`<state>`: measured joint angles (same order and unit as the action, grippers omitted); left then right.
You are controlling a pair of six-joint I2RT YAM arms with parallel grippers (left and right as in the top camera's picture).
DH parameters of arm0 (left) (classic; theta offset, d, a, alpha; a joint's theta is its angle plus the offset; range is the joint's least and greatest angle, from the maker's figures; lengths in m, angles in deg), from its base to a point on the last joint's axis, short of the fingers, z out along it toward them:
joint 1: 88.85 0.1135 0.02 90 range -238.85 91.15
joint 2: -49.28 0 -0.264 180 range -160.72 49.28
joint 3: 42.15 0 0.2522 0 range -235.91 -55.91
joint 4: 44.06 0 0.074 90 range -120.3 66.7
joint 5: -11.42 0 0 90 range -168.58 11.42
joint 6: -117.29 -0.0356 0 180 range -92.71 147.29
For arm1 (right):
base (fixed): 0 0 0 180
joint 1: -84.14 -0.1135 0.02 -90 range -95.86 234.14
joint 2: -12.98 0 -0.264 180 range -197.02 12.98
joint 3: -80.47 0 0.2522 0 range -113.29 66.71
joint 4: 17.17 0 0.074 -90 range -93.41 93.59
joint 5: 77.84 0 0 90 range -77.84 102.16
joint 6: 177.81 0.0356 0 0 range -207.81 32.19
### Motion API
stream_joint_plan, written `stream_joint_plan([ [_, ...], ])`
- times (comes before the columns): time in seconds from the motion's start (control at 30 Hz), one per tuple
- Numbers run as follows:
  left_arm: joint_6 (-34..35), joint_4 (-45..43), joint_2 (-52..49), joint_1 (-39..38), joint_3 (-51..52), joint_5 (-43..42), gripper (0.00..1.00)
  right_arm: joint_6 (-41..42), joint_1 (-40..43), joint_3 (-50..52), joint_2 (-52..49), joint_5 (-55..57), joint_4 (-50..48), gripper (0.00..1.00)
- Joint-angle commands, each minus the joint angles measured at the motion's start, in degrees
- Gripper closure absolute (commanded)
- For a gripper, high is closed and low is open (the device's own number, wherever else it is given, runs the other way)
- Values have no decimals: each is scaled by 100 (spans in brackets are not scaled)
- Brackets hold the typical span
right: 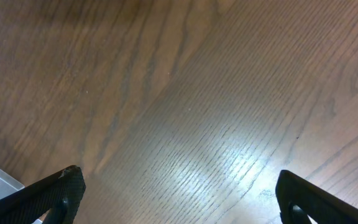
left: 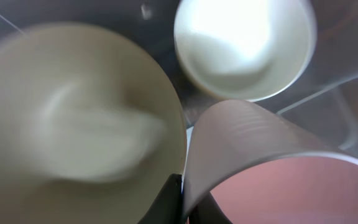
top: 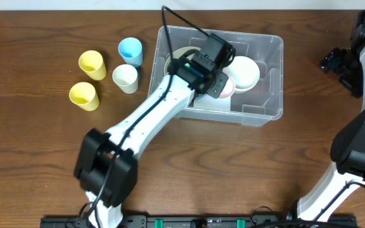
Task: Pack container
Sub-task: 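Lower the pink cup into the bin and open the left gripper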
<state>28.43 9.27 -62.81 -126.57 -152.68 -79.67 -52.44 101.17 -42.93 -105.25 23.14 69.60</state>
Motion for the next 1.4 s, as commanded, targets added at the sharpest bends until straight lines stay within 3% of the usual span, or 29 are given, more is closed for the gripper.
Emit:
stream_joint_plan([
  [0.0, -111, -59, -229, -13, -85, 22, 93, 61, 26, 22, 26, 83, 2, 1],
  [0.8, -111, 306, -367, -87, 22, -297, 93, 59, 26, 22, 26, 83, 2, 1],
  [0.9, -111, 306, -367, -87, 22, -297, 88, 61, 26, 22, 26, 83, 2, 1],
  [1.2, -111, 297, -367, -87, 22, -297, 87, 59, 26, 22, 26, 83, 2, 1],
  [1.37, -111, 166, -315, -87, -37, -297, 78, 61, 26, 22, 26, 83, 2, 1],
])
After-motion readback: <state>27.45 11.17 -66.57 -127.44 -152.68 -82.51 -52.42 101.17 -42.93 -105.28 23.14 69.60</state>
